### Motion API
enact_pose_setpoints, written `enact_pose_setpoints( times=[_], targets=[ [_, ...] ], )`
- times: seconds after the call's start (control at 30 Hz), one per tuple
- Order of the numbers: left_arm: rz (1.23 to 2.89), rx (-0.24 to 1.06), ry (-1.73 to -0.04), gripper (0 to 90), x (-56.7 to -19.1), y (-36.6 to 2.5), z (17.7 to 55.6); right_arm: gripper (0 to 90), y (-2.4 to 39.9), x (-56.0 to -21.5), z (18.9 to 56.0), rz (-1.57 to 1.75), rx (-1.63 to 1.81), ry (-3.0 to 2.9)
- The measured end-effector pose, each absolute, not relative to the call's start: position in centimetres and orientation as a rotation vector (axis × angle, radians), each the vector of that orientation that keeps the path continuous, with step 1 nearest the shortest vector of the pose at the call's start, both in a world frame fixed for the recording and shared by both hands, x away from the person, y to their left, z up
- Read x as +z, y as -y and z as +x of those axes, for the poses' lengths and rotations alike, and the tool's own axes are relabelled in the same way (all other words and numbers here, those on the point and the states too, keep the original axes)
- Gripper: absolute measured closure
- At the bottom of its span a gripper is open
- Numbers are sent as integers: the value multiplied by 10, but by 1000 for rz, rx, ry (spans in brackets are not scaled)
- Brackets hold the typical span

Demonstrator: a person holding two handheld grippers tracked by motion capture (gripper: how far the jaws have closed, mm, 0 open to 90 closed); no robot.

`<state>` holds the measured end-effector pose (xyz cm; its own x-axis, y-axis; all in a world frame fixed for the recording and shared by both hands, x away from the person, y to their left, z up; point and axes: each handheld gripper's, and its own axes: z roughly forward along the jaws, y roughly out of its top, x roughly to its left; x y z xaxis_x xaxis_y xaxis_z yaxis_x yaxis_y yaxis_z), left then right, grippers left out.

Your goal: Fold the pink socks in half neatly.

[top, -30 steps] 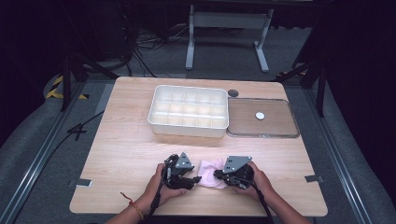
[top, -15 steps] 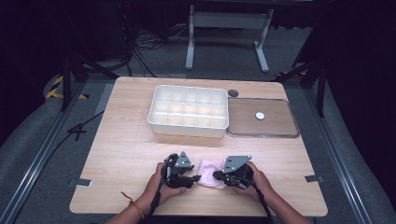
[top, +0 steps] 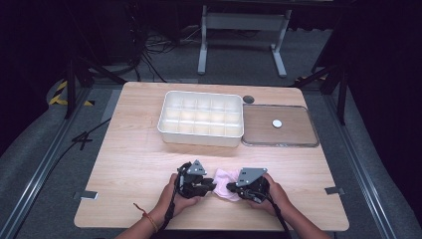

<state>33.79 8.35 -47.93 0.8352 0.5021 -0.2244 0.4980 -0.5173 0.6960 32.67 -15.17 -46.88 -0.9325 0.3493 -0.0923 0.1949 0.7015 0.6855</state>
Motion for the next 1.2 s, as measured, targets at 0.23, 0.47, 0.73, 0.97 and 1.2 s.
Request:
enact_pose_setpoints(
  times=[0.23,0.47,0.73,0.97,1.2],
  targets=[
    [2203,44,-744,685,-475,-85,338,870,153,-469,327,425,1058,-2695],
    [2186,76,-786,481,-477,-78,340,870,151,-469,325,382,1032,-2681],
    [2224,136,-760,528,-478,-68,334,870,152,-469,326,394,1049,-2693],
    [2216,66,-737,699,-478,-70,336,825,151,-468,325,392,1035,-2675],
    [2158,27,-762,777,-478,-75,339,825,155,-467,328,450,1049,-2682]
  ],
)
